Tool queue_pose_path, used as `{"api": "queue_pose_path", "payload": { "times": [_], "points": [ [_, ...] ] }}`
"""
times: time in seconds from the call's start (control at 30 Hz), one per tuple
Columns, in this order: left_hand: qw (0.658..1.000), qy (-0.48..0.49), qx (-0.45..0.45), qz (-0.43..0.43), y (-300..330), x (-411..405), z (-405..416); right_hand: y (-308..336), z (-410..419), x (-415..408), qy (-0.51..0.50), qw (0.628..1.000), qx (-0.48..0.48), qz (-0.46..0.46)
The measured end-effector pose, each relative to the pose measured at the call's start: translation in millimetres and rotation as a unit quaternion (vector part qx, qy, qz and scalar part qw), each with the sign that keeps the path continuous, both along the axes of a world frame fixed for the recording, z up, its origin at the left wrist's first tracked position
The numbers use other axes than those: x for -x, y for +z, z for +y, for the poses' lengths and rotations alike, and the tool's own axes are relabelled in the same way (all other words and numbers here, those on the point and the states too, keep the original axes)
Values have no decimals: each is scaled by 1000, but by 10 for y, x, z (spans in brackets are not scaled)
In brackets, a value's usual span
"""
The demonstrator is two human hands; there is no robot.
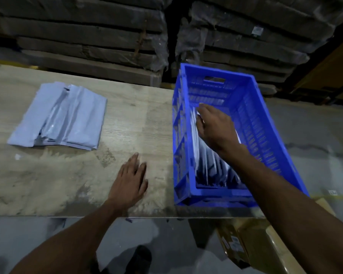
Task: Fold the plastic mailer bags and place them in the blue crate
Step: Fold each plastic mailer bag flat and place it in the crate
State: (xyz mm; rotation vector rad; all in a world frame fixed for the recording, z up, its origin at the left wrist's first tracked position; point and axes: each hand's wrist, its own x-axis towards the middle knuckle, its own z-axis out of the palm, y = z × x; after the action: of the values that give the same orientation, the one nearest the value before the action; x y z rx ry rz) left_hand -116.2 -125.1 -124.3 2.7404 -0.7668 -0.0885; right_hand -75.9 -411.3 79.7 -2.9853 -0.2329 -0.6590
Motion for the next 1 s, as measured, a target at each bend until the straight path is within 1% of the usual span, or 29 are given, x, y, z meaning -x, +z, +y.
{"api": "queue_pose_path", "payload": {
  "times": [0.07,0.13,0.23,0.3,0.37,0.43,0.5,0.6,0.73,0.8,0.9,1.0],
  "points": [
    [999,33,-19,1,-24,30,324,63,342,-170,47,999,-17,-19],
    [996,79,-39,7,-52,46,686,72,760,-332,86,995,-37,-15],
    [989,140,-46,15,-40,26,1114,-75,1359,-482,129,990,-48,41],
    [984,175,-39,15,-44,12,1373,-311,1710,-521,164,982,-39,80],
    [978,205,-35,15,-71,-11,1630,-590,2001,-527,191,971,-31,138],
    [971,234,-39,14,-92,-77,1821,-866,2200,-523,210,959,2,192],
    [966,256,-44,18,-82,-181,1928,-1104,2342,-536,239,948,31,209],
    [960,275,-48,12,-74,-292,1951,-1382,2470,-637,258,946,52,187],
    [958,282,-56,-4,-94,-307,1931,-1609,2601,-873,240,963,18,119],
    [957,285,-53,-9,-95,-315,1936,-1674,2683,-967,232,966,-7,113],
    [956,287,-65,-14,-105,-321,1932,-1721,2780,-1054,238,962,-22,131],
    [955,284,-80,-17,-119,-327,1938,-1774,2838,-1148,249,963,-14,104]
  ]
}}
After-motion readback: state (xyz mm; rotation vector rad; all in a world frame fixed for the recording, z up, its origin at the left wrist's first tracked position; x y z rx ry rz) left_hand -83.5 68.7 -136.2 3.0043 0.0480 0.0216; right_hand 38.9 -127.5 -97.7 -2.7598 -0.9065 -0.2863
